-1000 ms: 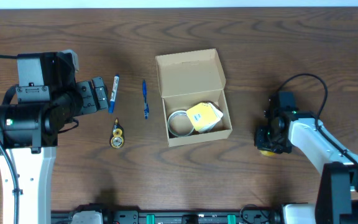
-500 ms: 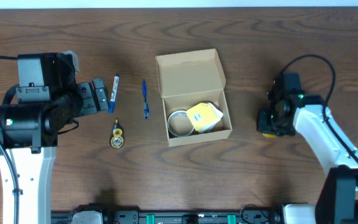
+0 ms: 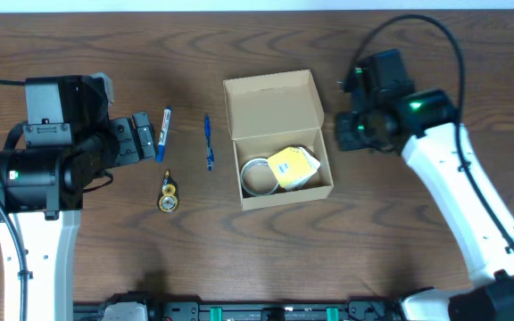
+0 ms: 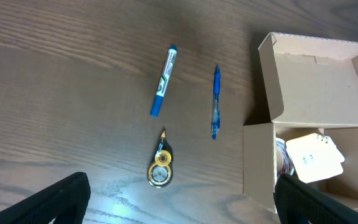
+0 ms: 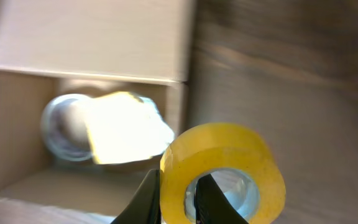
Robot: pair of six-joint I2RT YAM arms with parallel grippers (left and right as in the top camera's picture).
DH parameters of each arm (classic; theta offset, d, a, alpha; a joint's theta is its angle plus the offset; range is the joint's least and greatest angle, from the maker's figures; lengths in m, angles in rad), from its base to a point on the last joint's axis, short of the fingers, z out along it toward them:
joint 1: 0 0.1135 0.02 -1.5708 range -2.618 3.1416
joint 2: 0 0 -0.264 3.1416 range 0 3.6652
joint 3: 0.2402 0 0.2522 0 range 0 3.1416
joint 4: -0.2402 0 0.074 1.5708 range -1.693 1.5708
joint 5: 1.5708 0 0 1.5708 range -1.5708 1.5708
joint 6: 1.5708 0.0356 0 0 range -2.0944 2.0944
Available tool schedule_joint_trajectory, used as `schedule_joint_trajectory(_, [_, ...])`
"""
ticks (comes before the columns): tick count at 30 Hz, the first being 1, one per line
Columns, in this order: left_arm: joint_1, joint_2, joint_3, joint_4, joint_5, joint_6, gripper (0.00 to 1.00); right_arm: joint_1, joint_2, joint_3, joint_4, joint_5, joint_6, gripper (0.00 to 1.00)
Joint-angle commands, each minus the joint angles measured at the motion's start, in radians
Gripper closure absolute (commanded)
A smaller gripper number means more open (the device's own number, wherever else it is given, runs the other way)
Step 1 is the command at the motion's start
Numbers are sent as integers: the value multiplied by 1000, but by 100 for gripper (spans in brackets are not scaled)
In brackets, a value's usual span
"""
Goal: Pack container
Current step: 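Carry the yellow tape roll over the box and lower it inside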
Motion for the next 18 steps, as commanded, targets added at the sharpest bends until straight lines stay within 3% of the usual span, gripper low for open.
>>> schedule_joint_trajectory(1, [5,3,13,-3,5,10,5,83,6,18,15,-4,-15,89])
schedule_joint_trajectory(11, [5,3,13,1,26,10,5,262,189,26,39,-5,-35,91])
schedule_joint_trajectory(18, [5,3,13,16,26,10,5,292,321,113,32,-57,-95,92])
